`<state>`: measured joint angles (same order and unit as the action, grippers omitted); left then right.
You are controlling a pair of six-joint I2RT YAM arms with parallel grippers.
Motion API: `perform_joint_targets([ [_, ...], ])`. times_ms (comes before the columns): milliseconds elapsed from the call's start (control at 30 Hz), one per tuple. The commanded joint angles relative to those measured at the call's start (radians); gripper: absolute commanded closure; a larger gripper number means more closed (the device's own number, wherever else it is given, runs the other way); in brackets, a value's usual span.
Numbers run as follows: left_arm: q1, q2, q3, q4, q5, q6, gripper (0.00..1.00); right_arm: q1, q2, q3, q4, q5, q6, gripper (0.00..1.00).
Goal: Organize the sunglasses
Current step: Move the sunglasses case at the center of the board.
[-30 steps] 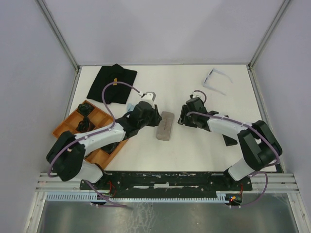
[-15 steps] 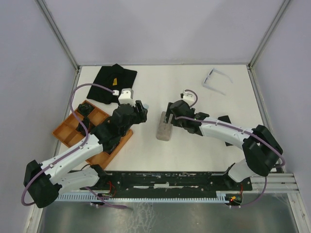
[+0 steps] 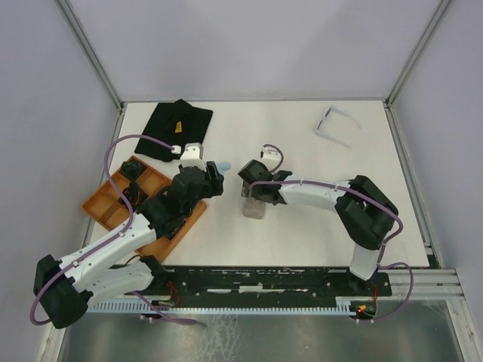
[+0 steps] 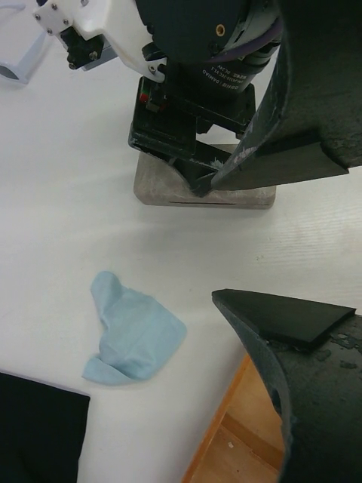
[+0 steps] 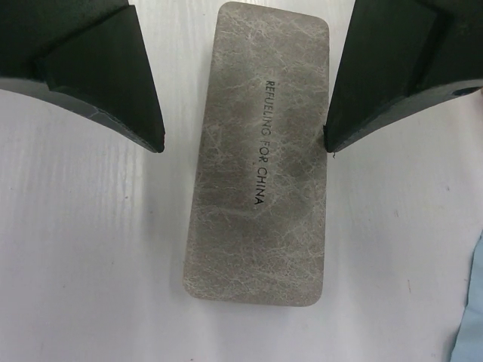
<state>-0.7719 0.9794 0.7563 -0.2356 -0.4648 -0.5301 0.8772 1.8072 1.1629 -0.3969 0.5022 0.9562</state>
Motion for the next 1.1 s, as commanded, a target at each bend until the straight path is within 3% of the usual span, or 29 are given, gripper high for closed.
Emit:
perform_joint_targets([
  [0, 0.001, -0.027, -0.006, 0.022, -0.008, 0.037, 0.37, 0.004, 0.028, 0.047, -0.003, 0.004, 0.003, 0.05],
  [367, 0.001, -0.026, -0.003, 0.024, -0.001, 0.04, 0.37, 0.004, 0.056, 0.052, 0.032, -0.02, 0.01, 0.08],
  [700, 0.002, -0.017, -0.008, 0.033, 0.007, 0.038, 0.37, 0.002, 0.069, 0.058, -0.01, -0.013, 0.01, 0.19],
  [900, 0.002, -0.005, -0.003, 0.04, 0.019, 0.043, 0.37, -0.018, 0.034, 0.049, -0.039, -0.018, -0.076, 0.2],
  [1067, 0.002, 0.016, 0.002, 0.037, 0.046, 0.037, 0.37, -0.07, -0.059, -0.031, -0.006, -0.05, -0.151, 0.38],
])
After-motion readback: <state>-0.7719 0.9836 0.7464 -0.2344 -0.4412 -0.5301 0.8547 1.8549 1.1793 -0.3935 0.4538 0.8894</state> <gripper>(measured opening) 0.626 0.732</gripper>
